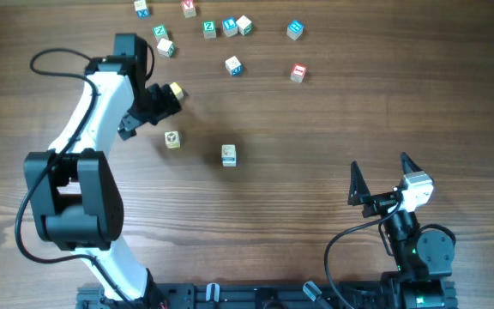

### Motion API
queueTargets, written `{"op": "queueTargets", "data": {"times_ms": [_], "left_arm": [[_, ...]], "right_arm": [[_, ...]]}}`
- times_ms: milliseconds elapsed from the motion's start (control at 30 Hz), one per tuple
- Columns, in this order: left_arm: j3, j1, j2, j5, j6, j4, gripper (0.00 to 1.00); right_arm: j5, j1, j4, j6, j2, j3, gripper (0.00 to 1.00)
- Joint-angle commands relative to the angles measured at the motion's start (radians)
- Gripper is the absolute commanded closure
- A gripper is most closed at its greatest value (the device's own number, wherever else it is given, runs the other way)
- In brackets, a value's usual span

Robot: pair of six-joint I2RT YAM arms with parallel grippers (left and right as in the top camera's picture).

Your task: Form a tower

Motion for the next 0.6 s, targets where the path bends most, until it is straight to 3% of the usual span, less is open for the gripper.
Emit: {"op": "queueTargets", "data": {"times_ms": [0, 567], "left_arm": [[-0.057, 0.003, -0.019, -0.01, 0.005, 0.023, 0.0], [-0.124, 0.002, -0.019, -0.01, 0.009, 0.056, 0.02]], "right_arm": [[0.011, 0.002, 0.003, 0.007, -0.008, -0.001, 0.0], [0.011, 0.002, 0.003, 0.006, -0.008, -0.001, 0.0]]}}
